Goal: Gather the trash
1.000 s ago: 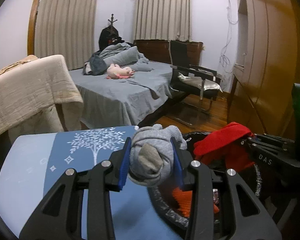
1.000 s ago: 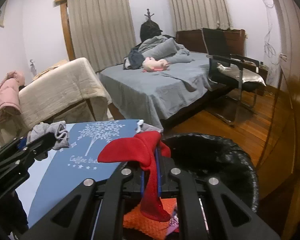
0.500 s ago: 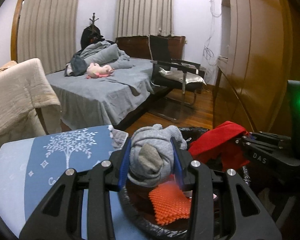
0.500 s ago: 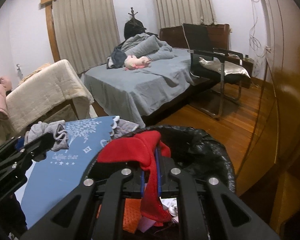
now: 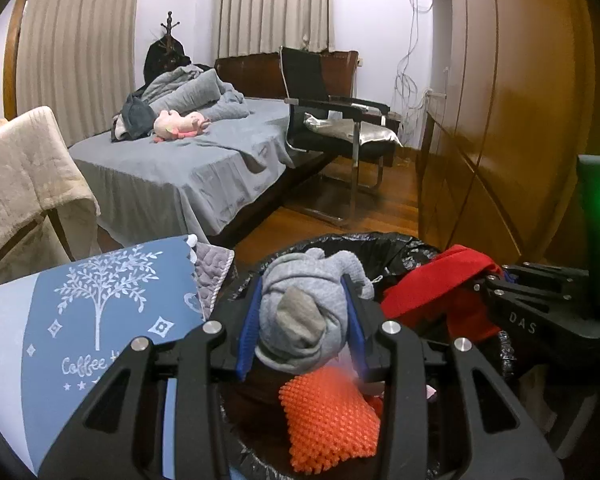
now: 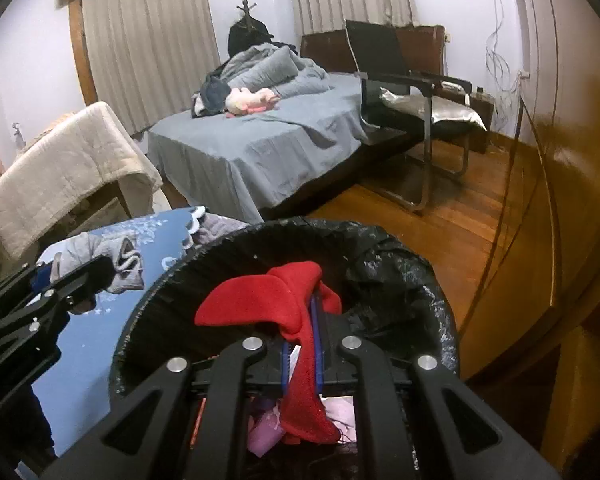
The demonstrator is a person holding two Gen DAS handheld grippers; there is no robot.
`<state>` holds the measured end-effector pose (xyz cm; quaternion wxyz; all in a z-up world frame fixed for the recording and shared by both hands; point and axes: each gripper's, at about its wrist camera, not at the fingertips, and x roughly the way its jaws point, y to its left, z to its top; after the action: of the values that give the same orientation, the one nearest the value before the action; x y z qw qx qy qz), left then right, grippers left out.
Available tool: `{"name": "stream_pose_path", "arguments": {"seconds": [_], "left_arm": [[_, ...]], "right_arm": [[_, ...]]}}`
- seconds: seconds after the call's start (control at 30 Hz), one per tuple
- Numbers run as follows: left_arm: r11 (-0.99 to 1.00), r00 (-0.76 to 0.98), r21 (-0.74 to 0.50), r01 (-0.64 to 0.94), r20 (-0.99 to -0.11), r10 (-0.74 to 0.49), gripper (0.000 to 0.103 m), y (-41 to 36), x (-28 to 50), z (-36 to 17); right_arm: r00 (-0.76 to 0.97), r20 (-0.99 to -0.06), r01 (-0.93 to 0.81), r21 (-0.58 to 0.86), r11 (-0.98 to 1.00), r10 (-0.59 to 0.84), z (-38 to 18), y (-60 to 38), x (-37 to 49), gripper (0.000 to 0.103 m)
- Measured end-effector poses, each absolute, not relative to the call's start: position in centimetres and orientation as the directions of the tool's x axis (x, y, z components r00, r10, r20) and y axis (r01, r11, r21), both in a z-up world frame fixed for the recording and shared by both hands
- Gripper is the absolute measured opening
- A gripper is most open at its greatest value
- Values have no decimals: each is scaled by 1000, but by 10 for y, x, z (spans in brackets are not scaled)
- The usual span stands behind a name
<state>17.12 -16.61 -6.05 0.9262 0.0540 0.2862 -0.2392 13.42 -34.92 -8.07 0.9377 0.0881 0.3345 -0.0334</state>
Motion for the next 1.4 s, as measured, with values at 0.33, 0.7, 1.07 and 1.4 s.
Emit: {"name": "stream_pose_path", "arguments": {"seconds": [0.33,0.7,1.07,1.4], "left_arm": [[869,682,-69,489,-591,-431,63,-166,183,-76],[898,735,-39,438,-560,-383,82,-139,173,-61],[920,781,-24,390,-521,-345,93,-106,146,-29],[941,822,-30,337,-478,-310,96,-84,120,4]], "right_arm": [[657,-753,157,88,984,-37,-113,-353,144,43],[707,-706,156,99,983,-42,-91,-345,124,89],[783,-621,69,153,986,41,-36,-321,108,97],[829,-554,-3,136,991,79,6,-292,82,97]]}}
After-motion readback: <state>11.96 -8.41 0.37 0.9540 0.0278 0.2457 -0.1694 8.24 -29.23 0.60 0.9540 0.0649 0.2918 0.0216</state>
